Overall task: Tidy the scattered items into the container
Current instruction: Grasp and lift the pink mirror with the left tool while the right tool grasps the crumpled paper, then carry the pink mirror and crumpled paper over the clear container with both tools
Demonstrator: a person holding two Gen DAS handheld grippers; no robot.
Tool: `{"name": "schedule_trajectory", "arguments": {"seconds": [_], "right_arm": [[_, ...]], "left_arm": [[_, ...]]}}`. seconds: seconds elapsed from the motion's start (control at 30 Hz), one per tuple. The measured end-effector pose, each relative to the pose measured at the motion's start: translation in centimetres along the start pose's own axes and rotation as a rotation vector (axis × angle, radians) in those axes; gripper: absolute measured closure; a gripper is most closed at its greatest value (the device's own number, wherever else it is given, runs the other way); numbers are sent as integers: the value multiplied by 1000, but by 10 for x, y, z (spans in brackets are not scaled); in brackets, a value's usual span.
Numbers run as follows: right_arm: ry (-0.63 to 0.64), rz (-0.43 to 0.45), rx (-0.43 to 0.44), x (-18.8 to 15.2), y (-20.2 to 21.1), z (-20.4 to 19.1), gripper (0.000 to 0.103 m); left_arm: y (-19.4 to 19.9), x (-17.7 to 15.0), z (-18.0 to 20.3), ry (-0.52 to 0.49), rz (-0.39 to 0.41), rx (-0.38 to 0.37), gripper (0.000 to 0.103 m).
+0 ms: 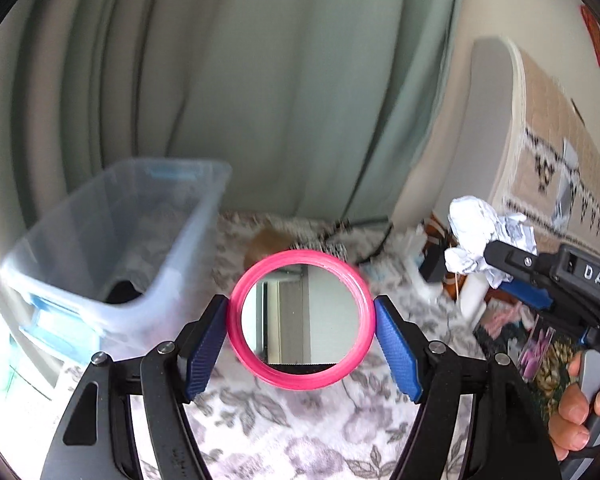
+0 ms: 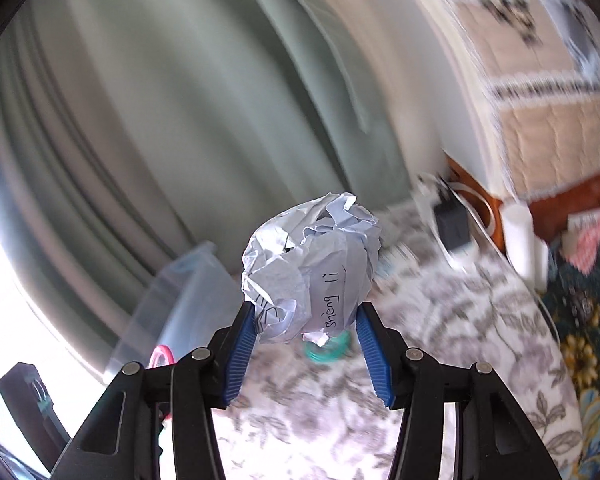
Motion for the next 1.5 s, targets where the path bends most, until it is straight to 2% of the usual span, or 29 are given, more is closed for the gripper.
{"name": "schedule_trajectory", "arguments": {"seconds": [0.17,0.3,0.7,0.87,1.13,1.5], "right_arm": [[85,44,78,10,15,-52,49],[147,41,138,8,13,-94,49],[295,-92,214,-39,-51,-175,49],[340,-152,226,-58,-81,-192,49],[383,-253,236,-94,-129,-201,49],[392,-317,228,-112,-163,-196,49]], "left_arm": [[32,29,-36,44,104,56,29],[48,39,-66,90,149,98,29],[51,28,-144,232,163,185,29],[43,20,-168,278,153,205,29],[23,13,-189,298,135,221,29],[-12,7,-205,318,108,220,29]]}}
Point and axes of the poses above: each gripper's, at about its wrist camera, not at the fingertips, and y roughly against the way its jaws point, z to its right, x to its top, the point moved 10 cm from there along -y, roughly the way its jaws point, and after that the axes turned 5 degrees about -y, right-handed, at the moved point
